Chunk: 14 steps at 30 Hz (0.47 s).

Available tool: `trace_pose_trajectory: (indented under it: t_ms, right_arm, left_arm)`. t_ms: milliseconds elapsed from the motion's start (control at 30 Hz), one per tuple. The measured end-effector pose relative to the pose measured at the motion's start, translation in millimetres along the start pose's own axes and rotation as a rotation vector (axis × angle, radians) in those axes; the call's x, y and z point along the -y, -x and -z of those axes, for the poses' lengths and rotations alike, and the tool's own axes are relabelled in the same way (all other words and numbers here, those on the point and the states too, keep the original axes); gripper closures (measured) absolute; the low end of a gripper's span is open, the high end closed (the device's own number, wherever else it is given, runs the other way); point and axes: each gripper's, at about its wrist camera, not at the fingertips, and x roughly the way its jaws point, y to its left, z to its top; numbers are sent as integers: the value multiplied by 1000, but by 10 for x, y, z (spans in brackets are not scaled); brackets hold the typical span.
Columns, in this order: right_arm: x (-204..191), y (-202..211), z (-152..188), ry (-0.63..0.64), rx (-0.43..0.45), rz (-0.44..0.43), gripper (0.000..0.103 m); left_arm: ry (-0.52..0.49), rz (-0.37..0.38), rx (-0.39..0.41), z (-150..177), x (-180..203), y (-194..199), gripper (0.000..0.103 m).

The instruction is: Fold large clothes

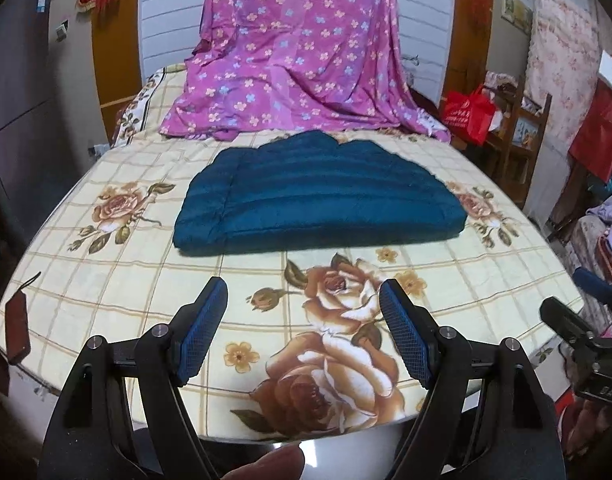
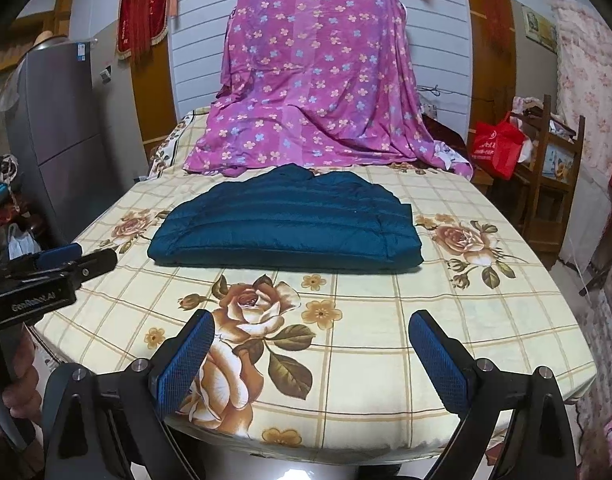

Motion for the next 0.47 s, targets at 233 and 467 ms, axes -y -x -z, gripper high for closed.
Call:
trace_pose_trajectory:
  t_ms: [233, 467]
  right_arm:
    - [9, -70, 29, -4, -13, -5, 6]
    - [32, -133, 37, -14, -26, -2, 6]
  left_arm:
    - [-2, -4, -29, 49, 14, -123, 24]
    - [9, -1, -35, 67, 20, -179, 24]
